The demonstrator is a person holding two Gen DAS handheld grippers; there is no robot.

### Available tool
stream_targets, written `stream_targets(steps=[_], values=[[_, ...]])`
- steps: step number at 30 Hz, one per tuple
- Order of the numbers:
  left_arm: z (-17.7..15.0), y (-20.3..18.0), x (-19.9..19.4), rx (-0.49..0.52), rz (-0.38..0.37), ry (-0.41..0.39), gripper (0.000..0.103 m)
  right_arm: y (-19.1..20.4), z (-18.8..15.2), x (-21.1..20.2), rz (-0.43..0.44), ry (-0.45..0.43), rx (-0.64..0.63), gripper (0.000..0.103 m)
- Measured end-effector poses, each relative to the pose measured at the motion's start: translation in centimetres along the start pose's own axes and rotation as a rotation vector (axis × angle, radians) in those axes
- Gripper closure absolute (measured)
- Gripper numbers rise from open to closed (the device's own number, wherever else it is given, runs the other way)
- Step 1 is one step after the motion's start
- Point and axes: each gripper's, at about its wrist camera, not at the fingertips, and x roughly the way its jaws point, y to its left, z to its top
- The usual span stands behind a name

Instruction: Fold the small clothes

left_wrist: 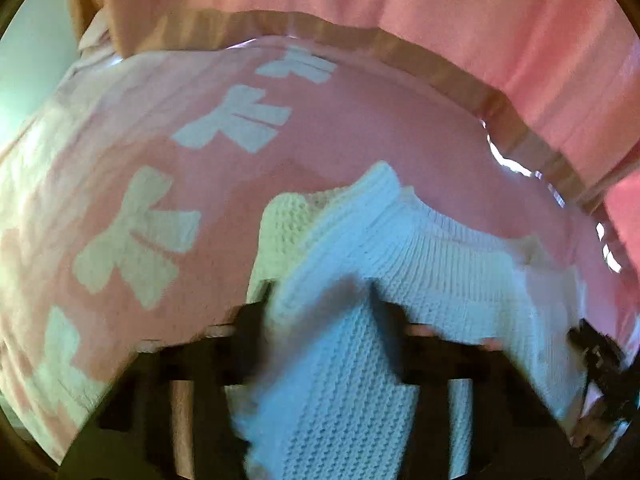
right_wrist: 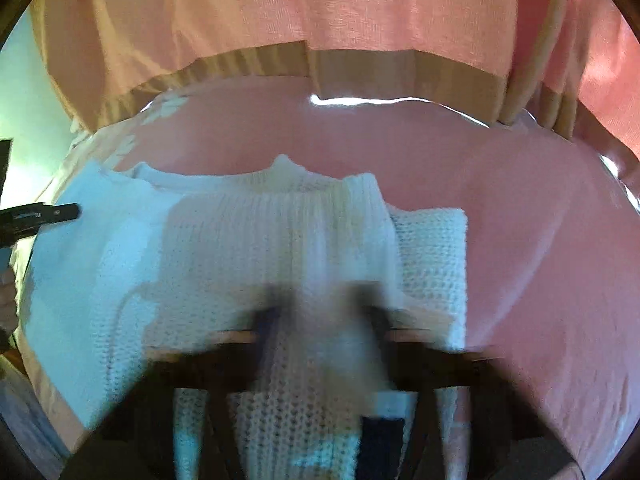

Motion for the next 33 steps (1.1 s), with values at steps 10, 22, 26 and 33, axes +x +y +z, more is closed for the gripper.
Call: stream_targets(steps=[10,22,26,33], values=[[1.4,-1.1,-0.4,-0.019,0.025,-0.036,0.087,-4.8,0.5,-1.6,-0.081,-0.064,0.164,0.095],[0.0,-0.7,-0.6,-0.006,0.061,-0.021,0.080,-3.7,-3.5,-3.5,0.029,0.076,0.199,0.053],[-0.8,-1.7,-1.3,0.069,0.015,-0.045,0.083,-3.3,-4.8,-3.4,0.035,0.122,0.158,0.060],[0.4,-2.8,-2.6,0.072,0.047,-0.150,0.097,-1.5,-2.8,-8.9,-0.028,-0.172,0.054,0.095]])
